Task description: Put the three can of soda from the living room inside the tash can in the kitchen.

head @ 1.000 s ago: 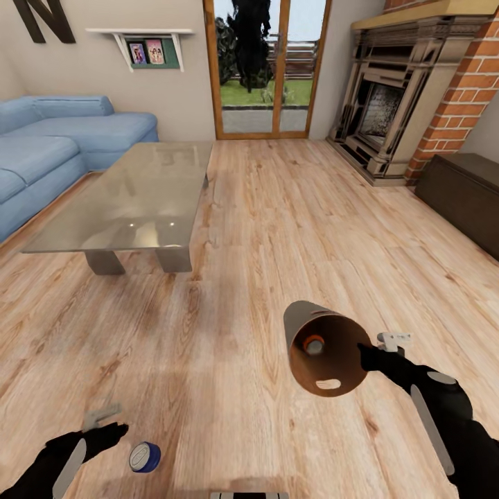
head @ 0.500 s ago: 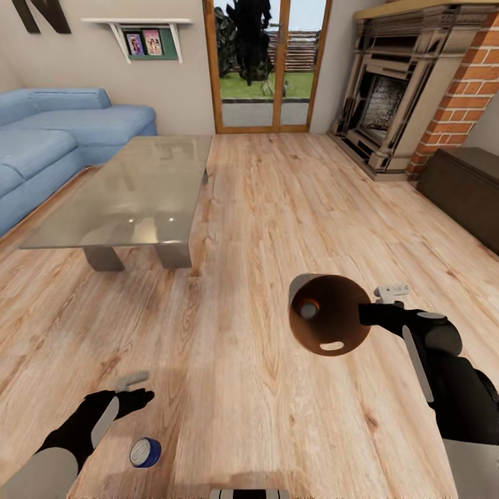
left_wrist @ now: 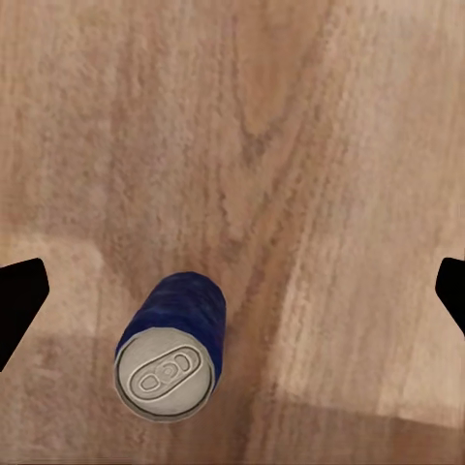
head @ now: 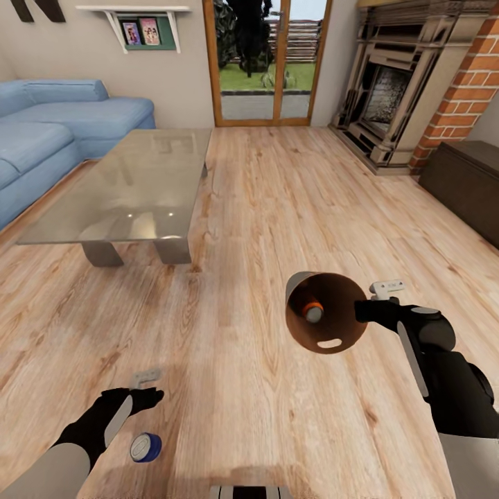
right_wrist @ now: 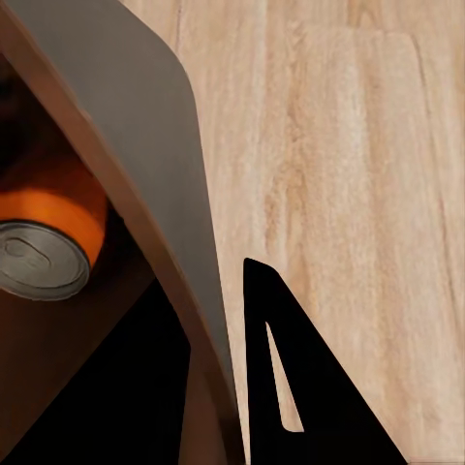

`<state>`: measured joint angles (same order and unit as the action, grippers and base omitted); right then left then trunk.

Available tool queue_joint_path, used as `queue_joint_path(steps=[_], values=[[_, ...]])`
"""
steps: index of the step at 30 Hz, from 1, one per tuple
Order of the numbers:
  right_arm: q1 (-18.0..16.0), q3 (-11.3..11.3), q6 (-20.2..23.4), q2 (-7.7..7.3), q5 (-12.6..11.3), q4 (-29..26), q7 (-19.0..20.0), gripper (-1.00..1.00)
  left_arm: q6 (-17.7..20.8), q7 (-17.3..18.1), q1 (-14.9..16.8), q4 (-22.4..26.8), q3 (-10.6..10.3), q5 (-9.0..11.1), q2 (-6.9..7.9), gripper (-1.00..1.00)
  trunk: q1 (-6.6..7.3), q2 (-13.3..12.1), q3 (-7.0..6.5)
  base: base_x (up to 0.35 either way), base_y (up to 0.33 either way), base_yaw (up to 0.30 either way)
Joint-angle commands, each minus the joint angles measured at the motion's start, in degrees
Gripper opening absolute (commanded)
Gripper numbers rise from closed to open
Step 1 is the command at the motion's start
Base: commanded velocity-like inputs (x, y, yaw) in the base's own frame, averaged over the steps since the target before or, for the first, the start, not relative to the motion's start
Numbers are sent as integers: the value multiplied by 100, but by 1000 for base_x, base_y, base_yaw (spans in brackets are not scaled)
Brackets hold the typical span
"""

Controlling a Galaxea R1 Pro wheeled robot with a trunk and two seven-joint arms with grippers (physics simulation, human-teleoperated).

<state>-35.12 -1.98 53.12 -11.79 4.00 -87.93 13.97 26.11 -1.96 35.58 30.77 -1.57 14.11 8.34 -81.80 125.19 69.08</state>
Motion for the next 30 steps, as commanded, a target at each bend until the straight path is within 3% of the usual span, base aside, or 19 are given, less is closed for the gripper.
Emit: queue_joint_path(steps=[1, 30], values=[[-3, 4, 6, 1, -84, 1, 14, -100, -1, -3, 0, -1, 2, 2, 6, 100, 1, 0, 8, 0, 0, 0], [5, 14, -3, 38, -58, 39, 0, -100, -338, 30, -7, -1, -9, 4, 28, 100, 1, 0, 269, 0, 0, 0]])
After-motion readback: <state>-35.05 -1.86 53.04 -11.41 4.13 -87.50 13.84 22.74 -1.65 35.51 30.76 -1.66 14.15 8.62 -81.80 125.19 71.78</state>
